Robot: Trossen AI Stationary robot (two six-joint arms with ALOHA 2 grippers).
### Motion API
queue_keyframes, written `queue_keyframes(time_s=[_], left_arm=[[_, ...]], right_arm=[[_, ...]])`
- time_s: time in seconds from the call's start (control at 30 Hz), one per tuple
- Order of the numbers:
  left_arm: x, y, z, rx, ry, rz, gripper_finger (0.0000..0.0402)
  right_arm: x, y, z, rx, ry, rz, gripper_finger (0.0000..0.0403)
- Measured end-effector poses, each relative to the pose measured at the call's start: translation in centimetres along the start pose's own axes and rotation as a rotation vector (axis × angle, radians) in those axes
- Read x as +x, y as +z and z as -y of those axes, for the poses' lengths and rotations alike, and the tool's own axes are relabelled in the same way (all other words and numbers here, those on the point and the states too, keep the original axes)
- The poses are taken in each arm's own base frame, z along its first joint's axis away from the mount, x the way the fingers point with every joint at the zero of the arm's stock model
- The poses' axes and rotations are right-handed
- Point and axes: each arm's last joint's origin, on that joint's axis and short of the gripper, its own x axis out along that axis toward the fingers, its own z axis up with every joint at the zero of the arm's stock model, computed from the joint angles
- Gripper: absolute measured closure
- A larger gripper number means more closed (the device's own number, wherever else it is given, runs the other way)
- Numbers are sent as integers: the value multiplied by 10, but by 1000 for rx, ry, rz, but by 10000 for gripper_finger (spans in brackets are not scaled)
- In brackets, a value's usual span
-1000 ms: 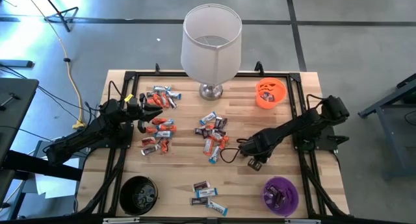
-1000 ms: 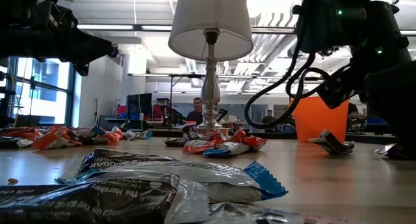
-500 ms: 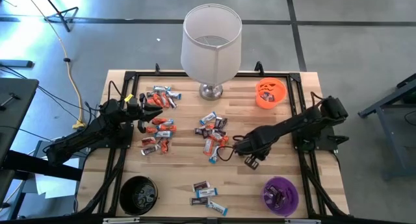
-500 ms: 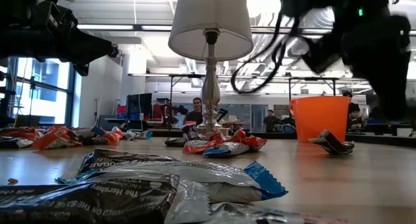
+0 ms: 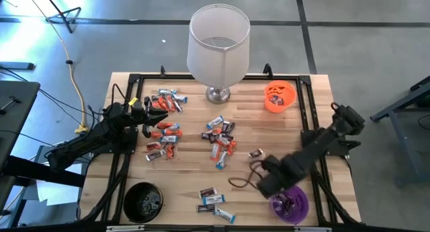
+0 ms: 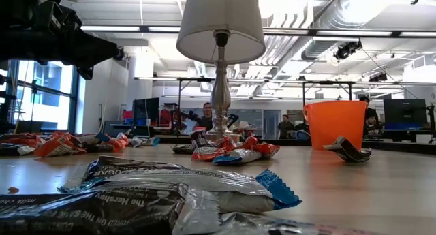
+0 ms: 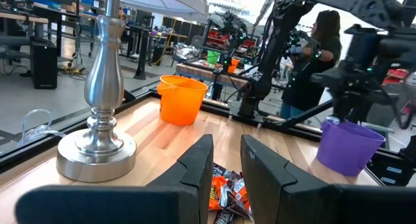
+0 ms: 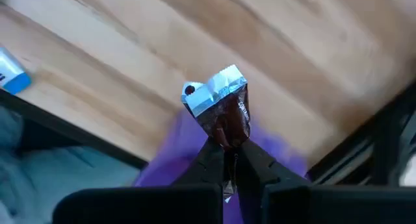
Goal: Sort candy
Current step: Put the brown chocolate bar into the violet bucket
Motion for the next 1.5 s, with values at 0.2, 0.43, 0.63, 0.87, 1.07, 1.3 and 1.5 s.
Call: queue_keyframes(time_s=[0.2,0.43,0.63,0.87,1.07,1.3,1.5], left_arm=[[0,0,0,0,0,0,337],[0,0,0,0,0,-1,337],[0,0,0,0,0,-1,337],[0,0,0,0,0,0,337],[0,0,0,0,0,-1,337],[0,0,0,0,1,-1,337],[0,0,0,0,0,0,337]], right_arm=[[4,-56,9,179,-11,-4,399],[12,-81,10,237,91,139,377],[12,-85,12,156,32,49,312],[12,-82,11,180,21,25,255],[8,-51,3,184,89,234,249],[-1,12,2,-132,-58,381,264],[-8,60,5,-414,-182,398,274]])
